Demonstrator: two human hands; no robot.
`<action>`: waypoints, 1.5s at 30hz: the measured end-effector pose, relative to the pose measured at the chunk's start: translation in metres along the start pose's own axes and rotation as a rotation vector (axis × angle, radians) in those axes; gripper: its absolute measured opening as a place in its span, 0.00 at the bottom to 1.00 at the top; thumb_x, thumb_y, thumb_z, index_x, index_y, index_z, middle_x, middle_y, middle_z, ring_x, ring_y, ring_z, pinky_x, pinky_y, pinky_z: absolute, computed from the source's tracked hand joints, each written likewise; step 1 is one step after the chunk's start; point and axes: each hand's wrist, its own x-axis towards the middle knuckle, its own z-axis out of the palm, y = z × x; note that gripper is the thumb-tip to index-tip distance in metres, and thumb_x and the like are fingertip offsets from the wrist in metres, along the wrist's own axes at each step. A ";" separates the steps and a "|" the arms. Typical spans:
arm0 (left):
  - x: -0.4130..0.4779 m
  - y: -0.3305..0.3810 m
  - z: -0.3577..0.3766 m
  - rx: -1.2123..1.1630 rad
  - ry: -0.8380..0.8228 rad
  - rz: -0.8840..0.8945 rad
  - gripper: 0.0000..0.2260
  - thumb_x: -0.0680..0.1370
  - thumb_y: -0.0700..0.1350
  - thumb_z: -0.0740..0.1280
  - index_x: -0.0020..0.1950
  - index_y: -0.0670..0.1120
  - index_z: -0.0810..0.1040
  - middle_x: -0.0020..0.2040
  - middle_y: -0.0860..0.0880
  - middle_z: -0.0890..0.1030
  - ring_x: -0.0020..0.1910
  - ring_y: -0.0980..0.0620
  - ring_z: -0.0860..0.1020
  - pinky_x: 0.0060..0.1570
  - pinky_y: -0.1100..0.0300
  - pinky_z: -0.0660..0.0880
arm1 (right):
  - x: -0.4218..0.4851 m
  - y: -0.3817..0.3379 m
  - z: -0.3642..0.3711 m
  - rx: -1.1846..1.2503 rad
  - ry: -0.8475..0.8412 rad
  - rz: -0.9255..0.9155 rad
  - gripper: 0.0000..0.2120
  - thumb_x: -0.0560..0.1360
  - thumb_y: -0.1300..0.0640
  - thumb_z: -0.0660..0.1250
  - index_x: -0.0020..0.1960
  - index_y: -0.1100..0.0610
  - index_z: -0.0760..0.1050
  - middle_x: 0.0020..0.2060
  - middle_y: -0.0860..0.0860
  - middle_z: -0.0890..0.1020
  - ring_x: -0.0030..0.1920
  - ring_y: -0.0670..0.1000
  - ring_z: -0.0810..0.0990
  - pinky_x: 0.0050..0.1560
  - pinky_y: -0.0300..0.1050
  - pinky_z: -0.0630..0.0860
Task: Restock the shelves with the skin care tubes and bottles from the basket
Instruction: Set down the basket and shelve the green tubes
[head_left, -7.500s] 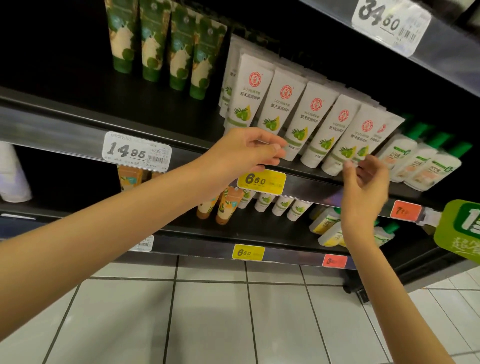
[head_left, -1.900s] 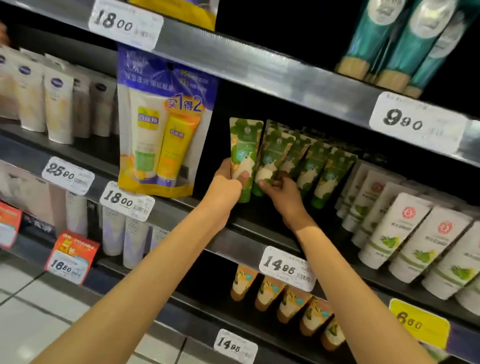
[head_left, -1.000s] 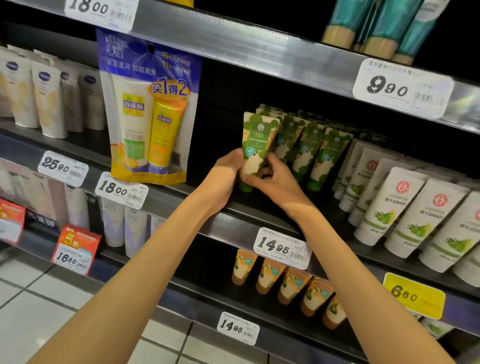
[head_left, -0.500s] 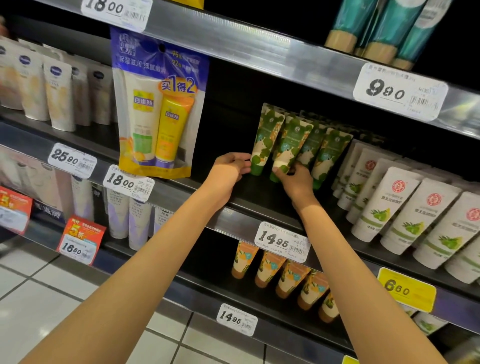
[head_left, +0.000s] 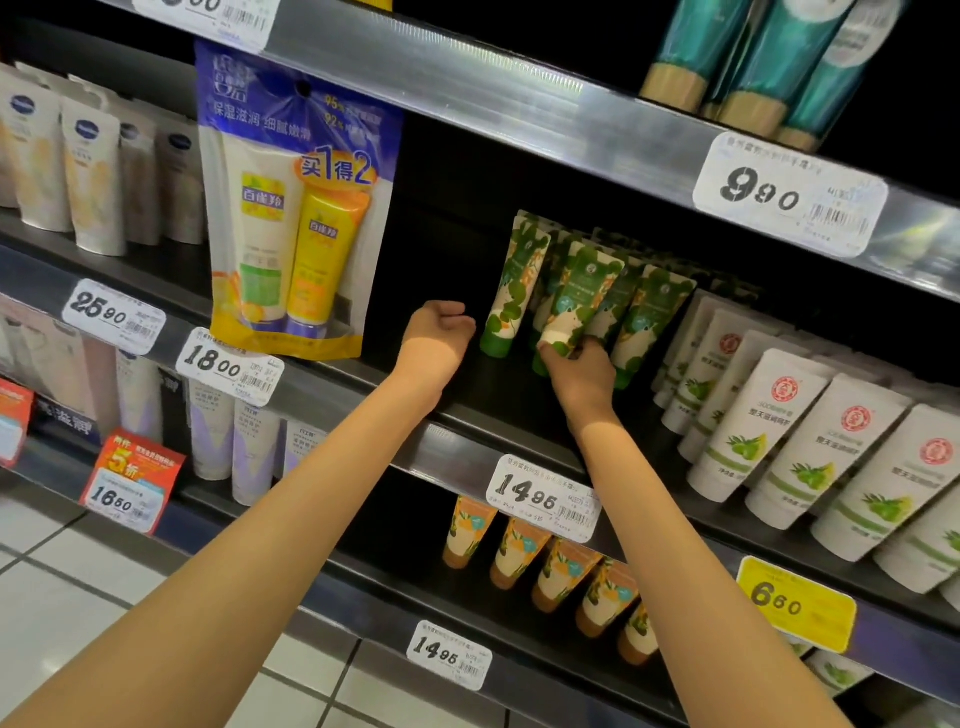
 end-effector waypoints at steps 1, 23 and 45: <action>0.005 -0.001 0.002 0.020 0.004 0.021 0.15 0.78 0.38 0.62 0.65 0.42 0.69 0.53 0.50 0.76 0.56 0.55 0.72 0.57 0.65 0.66 | 0.000 0.001 0.000 0.014 0.002 0.002 0.21 0.75 0.56 0.66 0.65 0.62 0.69 0.62 0.57 0.75 0.62 0.55 0.74 0.59 0.41 0.69; 0.043 -0.017 0.035 0.738 0.002 0.283 0.26 0.71 0.45 0.72 0.65 0.40 0.69 0.63 0.41 0.74 0.65 0.44 0.71 0.61 0.54 0.69 | 0.009 0.003 0.010 -0.158 -0.045 -0.090 0.22 0.74 0.58 0.68 0.66 0.61 0.68 0.62 0.57 0.75 0.64 0.55 0.73 0.59 0.41 0.68; 0.044 -0.014 0.034 0.657 -0.007 0.232 0.23 0.72 0.46 0.71 0.63 0.39 0.70 0.60 0.41 0.76 0.61 0.45 0.74 0.57 0.56 0.71 | 0.013 0.004 0.009 -0.143 0.025 -0.012 0.19 0.75 0.56 0.68 0.63 0.62 0.70 0.61 0.58 0.76 0.62 0.55 0.74 0.55 0.40 0.70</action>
